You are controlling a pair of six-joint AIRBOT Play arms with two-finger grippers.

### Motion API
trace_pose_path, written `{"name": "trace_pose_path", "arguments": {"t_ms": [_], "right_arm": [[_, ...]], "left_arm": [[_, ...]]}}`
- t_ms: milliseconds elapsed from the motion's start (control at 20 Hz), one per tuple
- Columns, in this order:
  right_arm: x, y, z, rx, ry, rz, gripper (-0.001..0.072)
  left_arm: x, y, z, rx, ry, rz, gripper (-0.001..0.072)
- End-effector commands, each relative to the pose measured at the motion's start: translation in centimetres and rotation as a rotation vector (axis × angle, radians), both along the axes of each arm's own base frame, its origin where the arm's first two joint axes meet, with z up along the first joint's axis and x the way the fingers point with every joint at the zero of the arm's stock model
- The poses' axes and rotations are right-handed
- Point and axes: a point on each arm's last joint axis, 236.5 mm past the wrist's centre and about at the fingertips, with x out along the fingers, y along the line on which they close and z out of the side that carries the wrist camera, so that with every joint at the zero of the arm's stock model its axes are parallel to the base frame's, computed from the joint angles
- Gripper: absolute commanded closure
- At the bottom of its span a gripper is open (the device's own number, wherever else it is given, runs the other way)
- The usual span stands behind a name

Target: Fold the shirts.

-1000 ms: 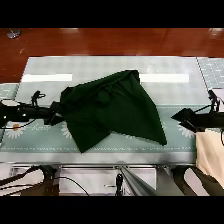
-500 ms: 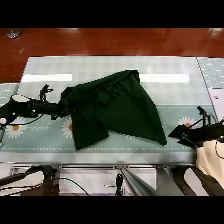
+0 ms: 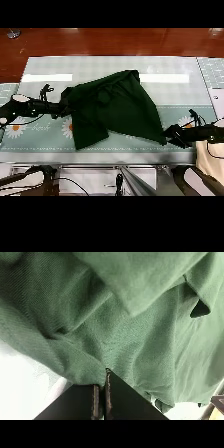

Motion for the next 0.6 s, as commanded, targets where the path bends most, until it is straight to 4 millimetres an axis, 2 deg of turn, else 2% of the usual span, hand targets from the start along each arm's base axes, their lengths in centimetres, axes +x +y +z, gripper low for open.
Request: {"name": "trace_pose_path", "arguments": {"t_ms": [0,150,200,300,350,400,450,500,550], "right_arm": [[1.6,1.4,-0.1,0.095,-0.024,-0.035,0.0081],[1.8,3.0,-1.0,0.093,-0.024,0.021,0.0086],[1.9,3.5,-1.1,0.085,-0.027,0.053,0.0189],[2.8,4.6,-0.4,0.077,-0.064,0.138,0.0702],[3.9,4.9,0.5,0.065,-0.104,0.173,0.0693],[5.5,5.0,1.7,0.051,-0.148,0.195,0.0694],[8.1,4.6,4.0,0.038,-0.207,0.194,0.0694],[10.9,4.2,7.1,0.026,-0.281,0.194,0.0694],[14.2,3.7,11.6,0.003,-0.391,0.201,0.0694]], "left_arm": [[0.0,0.0,0.0,0.000,0.000,-0.001,0.0678],[0.0,-0.1,0.0,-0.002,0.001,-0.001,0.0678],[-0.2,-0.2,0.1,-0.008,0.005,-0.007,0.0679],[-0.3,-0.4,0.6,-0.016,0.002,-0.016,0.0679],[0.1,-0.5,1.3,-0.022,-0.018,-0.018,0.0679],[1.1,-0.5,2.8,-0.032,-0.058,-0.013,0.0679],[2.7,-0.6,5.2,-0.048,-0.125,0.001,0.0679],[5.1,-0.8,9.2,-0.073,-0.232,0.023,0.0679],[7.5,-0.9,14.6,-0.100,-0.375,0.034,0.0679]]}}
